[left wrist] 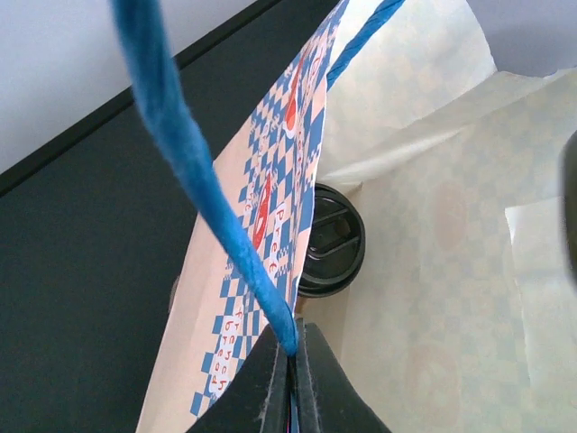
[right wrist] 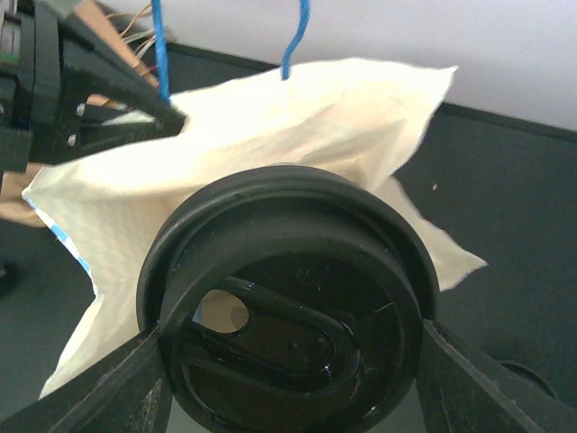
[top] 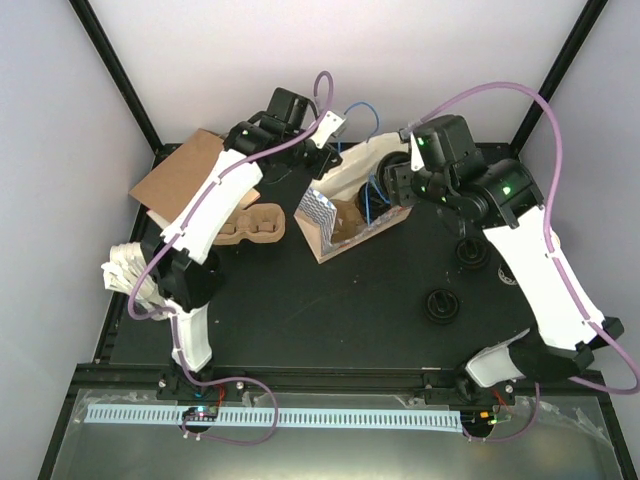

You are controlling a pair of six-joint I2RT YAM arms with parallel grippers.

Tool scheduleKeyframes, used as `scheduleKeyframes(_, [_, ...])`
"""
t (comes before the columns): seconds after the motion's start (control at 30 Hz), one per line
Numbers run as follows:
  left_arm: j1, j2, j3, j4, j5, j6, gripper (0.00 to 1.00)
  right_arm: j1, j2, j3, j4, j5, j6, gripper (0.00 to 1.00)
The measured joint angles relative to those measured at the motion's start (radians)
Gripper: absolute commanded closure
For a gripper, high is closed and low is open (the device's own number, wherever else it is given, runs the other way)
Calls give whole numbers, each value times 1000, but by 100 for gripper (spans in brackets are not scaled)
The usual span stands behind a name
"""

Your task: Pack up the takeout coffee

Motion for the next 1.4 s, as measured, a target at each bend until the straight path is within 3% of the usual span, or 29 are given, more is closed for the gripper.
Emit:
scheduleKeyframes(0.27, [-44, -81, -32, -4, 0, 11, 98, 9, -102, -172, -24, -197, -10, 37])
scheduleKeyframes(0.5, [-72, -144, -80, -21, -26, 39, 99, 95, -152, -328, -34, -256, -3, 37])
scheduleKeyframes(1.03, [-171, -431, -393, -33, -125, 55, 98, 462, -275, -603, 27, -167, 95, 39])
scheduleKeyframes(1.4, [-240, -695, -719, 42, -159, 95, 98, 752, -207, -691, 74, -53, 137, 39])
